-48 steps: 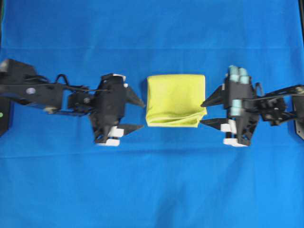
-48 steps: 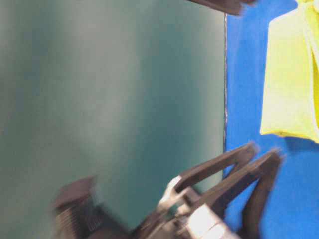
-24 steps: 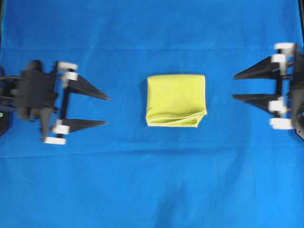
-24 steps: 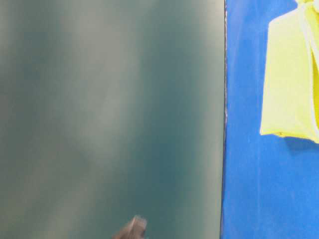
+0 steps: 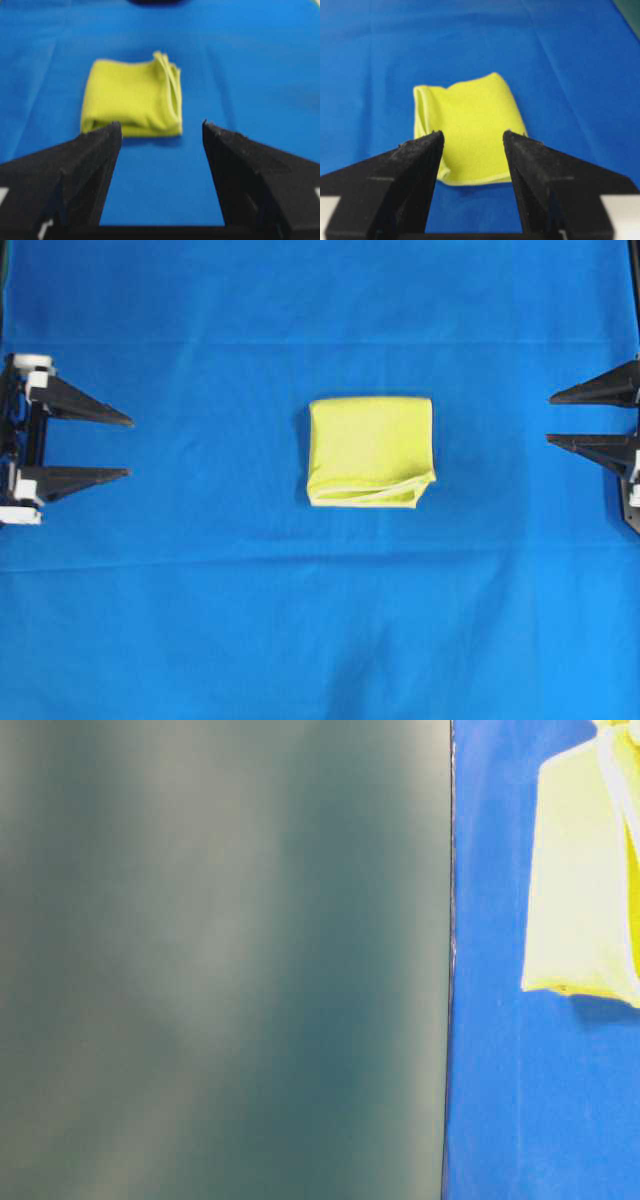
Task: Fold the yellow towel.
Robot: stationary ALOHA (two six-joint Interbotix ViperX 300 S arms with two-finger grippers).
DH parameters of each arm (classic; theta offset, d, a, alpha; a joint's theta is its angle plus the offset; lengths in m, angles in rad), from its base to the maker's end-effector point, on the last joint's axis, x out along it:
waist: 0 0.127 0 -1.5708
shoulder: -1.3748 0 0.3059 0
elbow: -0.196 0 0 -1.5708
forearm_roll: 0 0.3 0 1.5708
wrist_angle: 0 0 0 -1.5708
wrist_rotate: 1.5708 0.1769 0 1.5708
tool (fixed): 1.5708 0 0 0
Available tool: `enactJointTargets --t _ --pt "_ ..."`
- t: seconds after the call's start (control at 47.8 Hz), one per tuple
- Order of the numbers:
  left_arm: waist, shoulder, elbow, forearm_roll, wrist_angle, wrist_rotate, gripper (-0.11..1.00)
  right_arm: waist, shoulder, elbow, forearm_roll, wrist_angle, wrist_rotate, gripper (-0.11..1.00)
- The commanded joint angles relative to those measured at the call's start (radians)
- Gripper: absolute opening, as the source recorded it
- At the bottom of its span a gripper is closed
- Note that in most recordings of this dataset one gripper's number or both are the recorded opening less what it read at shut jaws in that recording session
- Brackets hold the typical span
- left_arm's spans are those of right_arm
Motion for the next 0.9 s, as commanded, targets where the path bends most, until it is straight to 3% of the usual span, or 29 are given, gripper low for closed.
enactJointTargets --t 0.0,0.251,0.879 --pt "0.006 -0.028 0.015 -0.003 -0.011 -0.011 0.63 -0.034 -0.002 0.012 0.011 -0.066 0.002 0.56" --pt "0.015 -0.057 0.046 -0.003 -0.011 -0.035 0.63 -0.104 0.035 0.038 0.021 -0.164 0.002 0.56" --pt "0.018 -0.058 0.046 -0.002 -0.002 -0.035 0.63 -0.106 0.034 0.037 0.028 -0.176 0.002 0.56"
